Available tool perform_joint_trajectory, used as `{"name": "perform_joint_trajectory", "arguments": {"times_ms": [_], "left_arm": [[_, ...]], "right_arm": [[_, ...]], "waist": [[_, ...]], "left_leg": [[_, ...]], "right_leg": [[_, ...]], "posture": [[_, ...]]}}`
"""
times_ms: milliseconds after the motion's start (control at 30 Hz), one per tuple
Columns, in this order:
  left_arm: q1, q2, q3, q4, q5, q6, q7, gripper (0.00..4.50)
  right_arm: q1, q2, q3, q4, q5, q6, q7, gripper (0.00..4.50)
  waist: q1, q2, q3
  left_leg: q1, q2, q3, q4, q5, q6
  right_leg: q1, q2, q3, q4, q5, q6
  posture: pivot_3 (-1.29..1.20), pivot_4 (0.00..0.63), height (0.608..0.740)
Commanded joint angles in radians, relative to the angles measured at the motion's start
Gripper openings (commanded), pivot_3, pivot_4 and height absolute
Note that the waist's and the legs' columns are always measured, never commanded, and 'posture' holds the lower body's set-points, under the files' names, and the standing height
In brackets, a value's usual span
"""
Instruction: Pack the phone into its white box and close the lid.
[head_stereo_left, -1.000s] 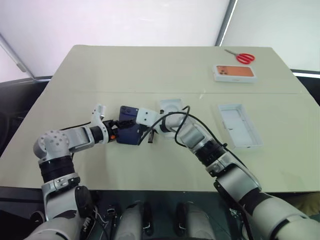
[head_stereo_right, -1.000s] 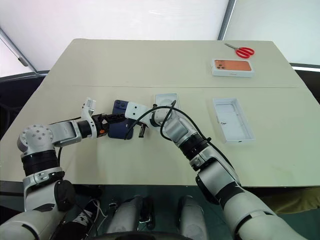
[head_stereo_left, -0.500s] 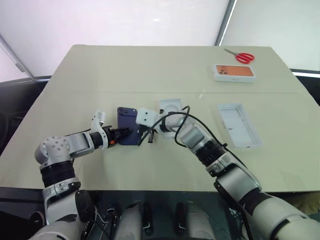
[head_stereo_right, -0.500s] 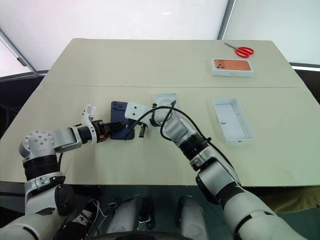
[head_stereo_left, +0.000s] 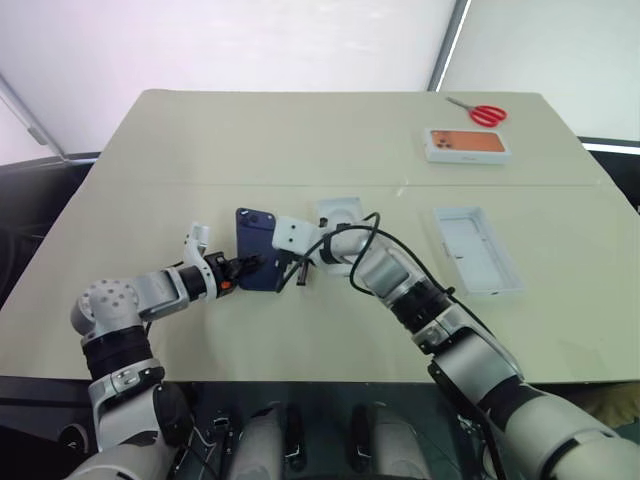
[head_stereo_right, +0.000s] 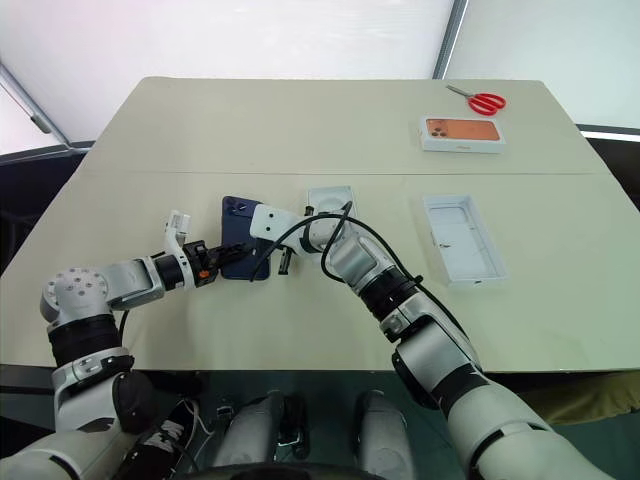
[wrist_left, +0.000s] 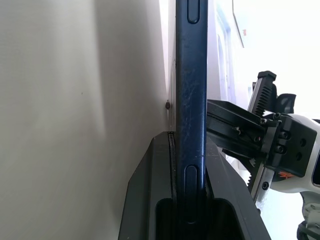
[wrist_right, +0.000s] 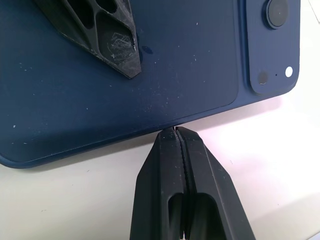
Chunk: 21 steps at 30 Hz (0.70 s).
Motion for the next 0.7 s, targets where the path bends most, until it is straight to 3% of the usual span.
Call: {"name": "perform_joint_trajectory", "arguments": {"times_ms": [33,233,333,500,700], "left_arm": [[0.014,-0.009,0.035,-0.007,-0.022,0.036,0.004,0.04],[0.0,-0.032,0.126,-0.015,-0.068,-0.022,-0.008,0.04],[-0.016,-0.041,0.148,-0.008,-0.084,-0.031,0.005,0.0],[-0.02,-0.048,0.123,-0.021,-0.082,-0.065,0.003,0.0],[-0.016,-0.063,0.091,-0.045,-0.093,-0.068,0.004,0.0]], "right_arm": [[0.005,0.013,-0.091,-0.091,0.099,-0.021,0.024,0.0],[0.007,0.008,-0.269,-0.196,0.321,0.092,0.109,0.0],[0.049,-0.086,-0.277,-0.263,0.356,0.132,0.19,0.82],[0.144,-0.285,-0.204,-0.405,0.383,0.148,0.382,3.3],[0.189,-0.431,-0.186,-0.39,0.324,-0.004,0.432,3.3]], "waist": [[0.0,-0.001,0.0],[0.001,-0.001,0.001],[0.008,-0.002,0.002],[0.009,-0.003,0.003],[0.003,-0.005,0.005]], "left_leg": [[0.0,0.0,0.0,0.0,0.0,0.0],[0.0,0.0,0.0,0.0,0.0,0.0],[-0.001,0.0,-0.001,0.0,0.0,0.0],[-0.002,-0.001,-0.001,-0.001,0.0,0.0],[-0.002,0.001,0.0,-0.002,0.0,0.0]], "right_leg": [[0.0,0.0,0.0,0.0,0.0,0.0],[0.0,0.0,0.0,0.0,0.0,0.0],[0.0,0.0,0.0,-0.001,0.0,0.0],[-0.001,-0.002,0.0,-0.002,0.0,0.0],[-0.002,-0.001,0.0,-0.002,0.0,0.0]], "posture": [[0.0,0.15,0.738],[0.0,0.15,0.738],[0.0,0.15,0.738],[0.0,0.15,0.738],[0.0,0.15,0.738]]}}
